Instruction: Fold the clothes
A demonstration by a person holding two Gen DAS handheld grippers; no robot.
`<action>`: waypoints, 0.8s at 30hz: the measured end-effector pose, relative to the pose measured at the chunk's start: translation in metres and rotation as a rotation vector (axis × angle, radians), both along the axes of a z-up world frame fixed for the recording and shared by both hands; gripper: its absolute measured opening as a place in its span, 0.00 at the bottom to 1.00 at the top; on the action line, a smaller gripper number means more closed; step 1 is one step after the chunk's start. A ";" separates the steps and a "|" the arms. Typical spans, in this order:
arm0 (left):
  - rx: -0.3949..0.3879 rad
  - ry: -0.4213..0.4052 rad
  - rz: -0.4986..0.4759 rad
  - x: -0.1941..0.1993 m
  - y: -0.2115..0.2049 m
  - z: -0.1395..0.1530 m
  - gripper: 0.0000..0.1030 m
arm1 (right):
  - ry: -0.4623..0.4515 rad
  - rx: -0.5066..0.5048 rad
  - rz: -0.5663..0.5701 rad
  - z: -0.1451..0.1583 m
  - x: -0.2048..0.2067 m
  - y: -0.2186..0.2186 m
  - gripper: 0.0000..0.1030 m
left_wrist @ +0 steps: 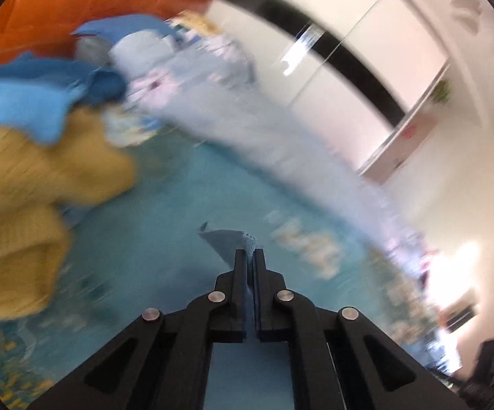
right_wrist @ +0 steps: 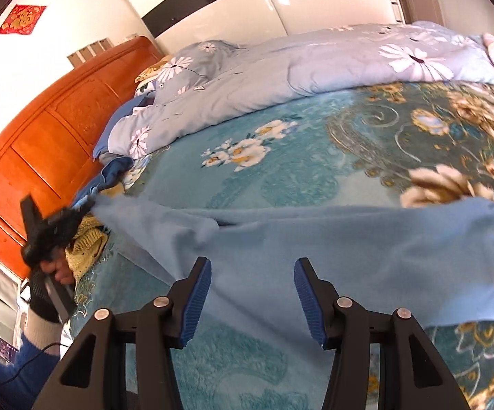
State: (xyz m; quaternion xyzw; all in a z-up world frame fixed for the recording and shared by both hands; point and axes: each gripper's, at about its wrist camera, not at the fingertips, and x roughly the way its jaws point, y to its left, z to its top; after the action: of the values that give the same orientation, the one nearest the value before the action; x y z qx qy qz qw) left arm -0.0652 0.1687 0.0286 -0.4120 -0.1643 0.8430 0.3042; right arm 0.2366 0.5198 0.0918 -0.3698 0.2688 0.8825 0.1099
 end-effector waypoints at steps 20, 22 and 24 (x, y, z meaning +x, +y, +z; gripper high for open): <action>-0.077 -0.151 0.038 -0.003 -0.020 -0.057 0.03 | -0.196 0.197 0.513 -0.035 -0.149 -0.033 0.53; -0.057 -0.158 0.036 -0.002 -0.022 -0.059 0.03 | -0.237 0.227 0.559 -0.045 -0.171 -0.038 0.53; -0.053 -0.157 0.027 0.000 -0.022 -0.058 0.03 | -0.273 0.233 0.583 -0.054 -0.185 -0.039 0.52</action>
State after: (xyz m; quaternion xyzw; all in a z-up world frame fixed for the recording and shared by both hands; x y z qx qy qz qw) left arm -0.0655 0.1470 -0.0290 -0.4825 -0.1709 0.8162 0.2679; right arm 0.0511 0.4807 0.0382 -0.5308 0.0323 0.8439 -0.0704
